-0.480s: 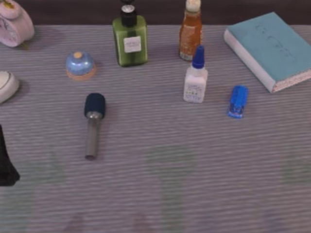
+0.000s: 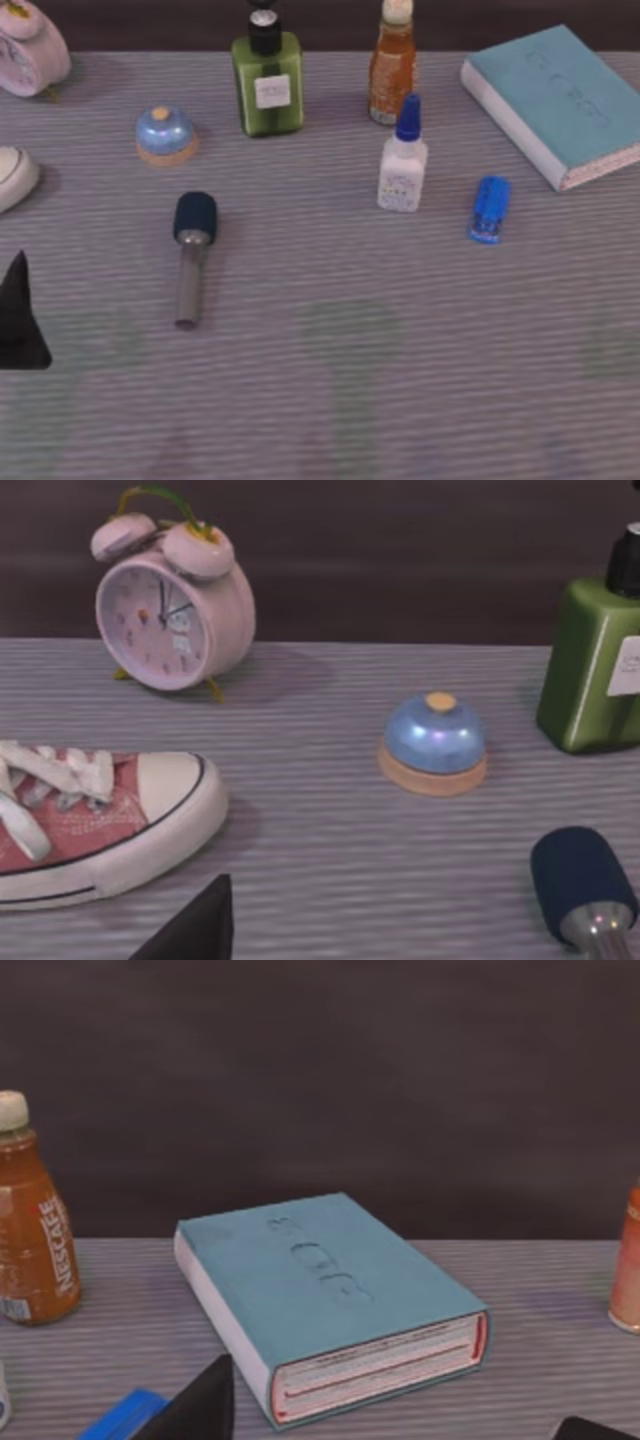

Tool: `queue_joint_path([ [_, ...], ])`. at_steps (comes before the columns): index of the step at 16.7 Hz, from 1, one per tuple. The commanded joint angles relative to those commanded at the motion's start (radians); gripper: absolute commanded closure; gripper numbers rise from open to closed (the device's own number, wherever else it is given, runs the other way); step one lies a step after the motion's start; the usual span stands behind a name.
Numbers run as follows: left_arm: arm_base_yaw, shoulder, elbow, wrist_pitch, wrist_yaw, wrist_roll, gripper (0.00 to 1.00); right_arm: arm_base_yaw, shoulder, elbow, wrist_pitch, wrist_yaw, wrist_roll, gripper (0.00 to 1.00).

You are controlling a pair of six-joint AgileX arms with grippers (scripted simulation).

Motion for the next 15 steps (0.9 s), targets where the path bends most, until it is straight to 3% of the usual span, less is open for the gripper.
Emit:
queue_joint_path([
  [15,-0.219,1.374,0.947,-0.596,0.047,-0.218,0.00,0.000,0.000,0.000,0.000,0.000,0.000,0.00],
])
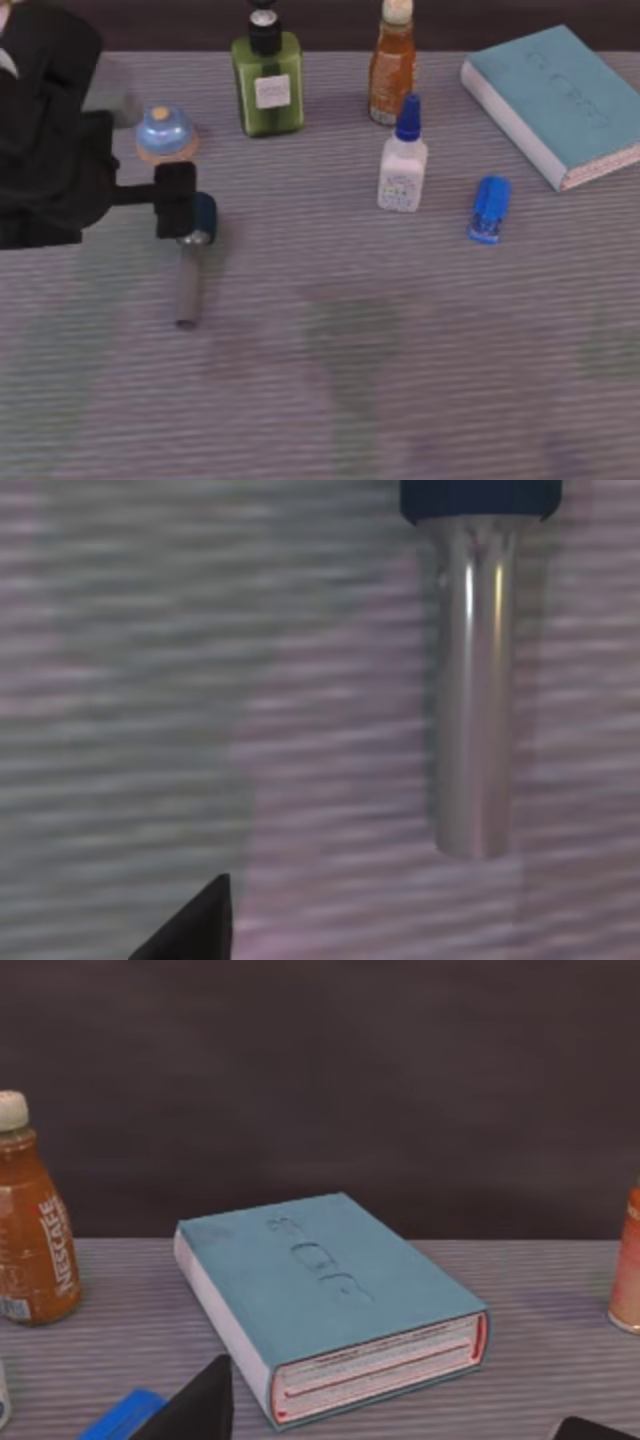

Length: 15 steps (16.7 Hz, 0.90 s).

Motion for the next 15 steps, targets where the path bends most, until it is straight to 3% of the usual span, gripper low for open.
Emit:
queue_joint_path([
  [7,-0.045,0.266,0.165,-0.135,0.004,-0.039,0.00,0.000,0.000,0.000,0.000,0.000,0.000,0.00],
  [15,-0.046,0.314,0.135,-0.060,0.004,-0.039,0.00,0.000,0.000,0.000,0.000,0.000,0.000,0.00],
])
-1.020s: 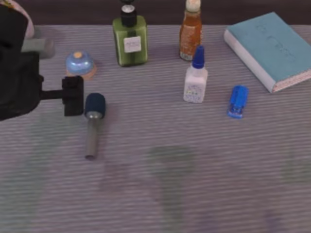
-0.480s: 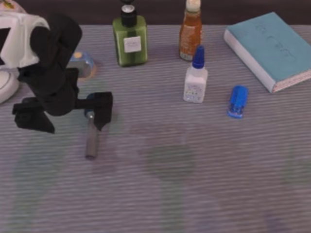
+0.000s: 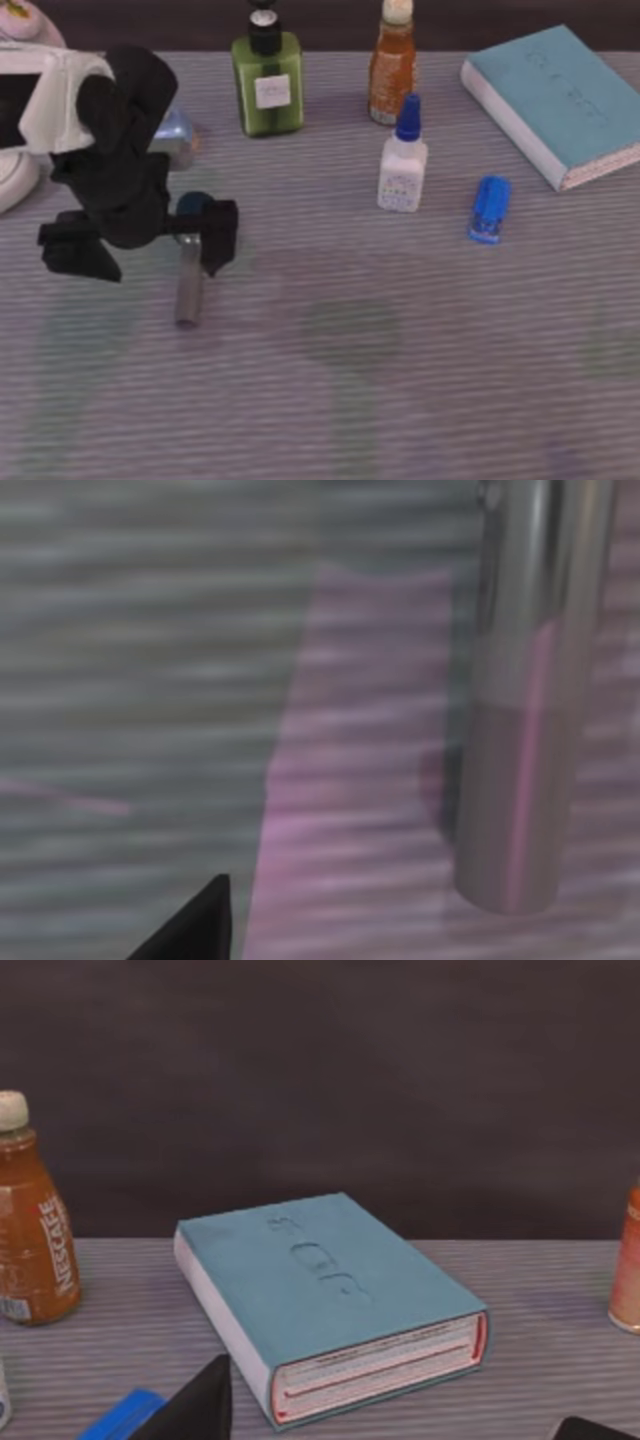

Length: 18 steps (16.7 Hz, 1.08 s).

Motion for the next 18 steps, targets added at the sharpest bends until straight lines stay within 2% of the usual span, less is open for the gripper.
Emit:
queue_joint_path([
  [6,-0.014,0.160,-0.080,0.248,0.000,-0.012,0.00,0.000,0.000,0.000,0.000,0.000,0.000,0.00],
  [11,-0.016,0.179,-0.089,0.272,0.000,-0.014,0.00,0.000,0.000,0.000,0.000,0.000,0.000,0.00],
  [18,-0.016,0.179,-0.089,0.272,0.000,-0.014,0.53,0.000,0.000,0.000,0.000,0.000,0.000,0.00],
])
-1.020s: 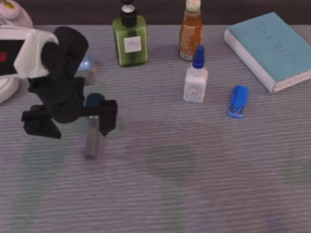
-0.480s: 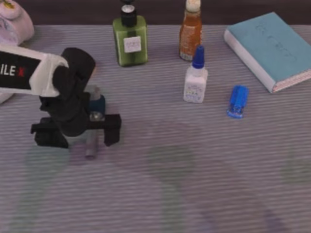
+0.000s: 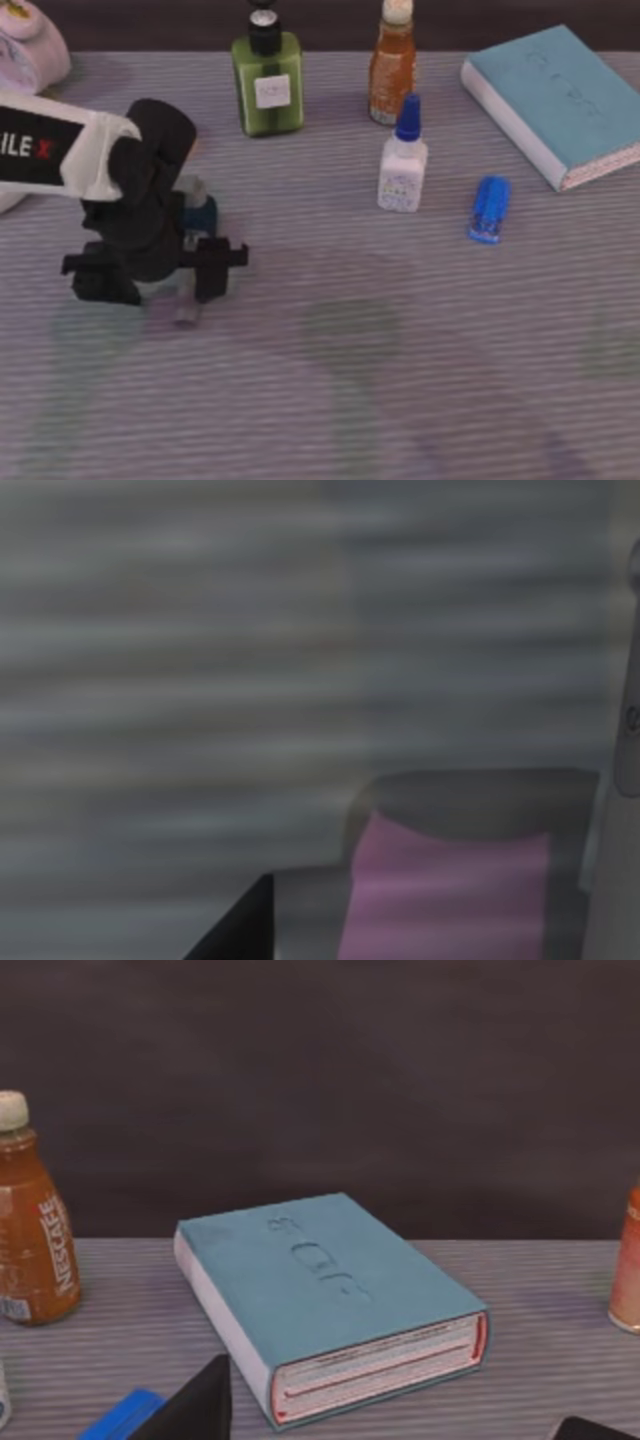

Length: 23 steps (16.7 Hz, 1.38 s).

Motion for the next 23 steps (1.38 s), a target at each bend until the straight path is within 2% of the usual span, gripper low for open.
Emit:
queue_joint_path([
  [6,0.000,0.000,0.000,0.000,0.000,0.000,0.98,0.000,0.000,0.000,0.000,0.000,0.000,0.00],
  [14,0.000,0.000,0.000,0.000,0.000,0.000,1.00,0.000,0.000,0.000,0.000,0.000,0.000,0.00],
  [15,0.011,-0.055,0.005,-0.043,-0.067,0.050,1.00,0.000,0.000,0.000,0.000,0.000,0.000,0.00],
  [16,0.011,-0.055,0.005,-0.041,-0.067,0.050,1.00,0.000,0.000,0.000,0.000,0.000,0.000,0.00],
  [19,0.010,-0.062,-0.006,0.019,-0.039,0.064,1.00,0.000,0.000,0.000,0.000,0.000,0.000,0.00],
  [23,0.019,-0.103,-0.058,0.240,0.050,0.106,1.00,0.000,0.000,0.000,0.000,0.000,0.000,0.00],
])
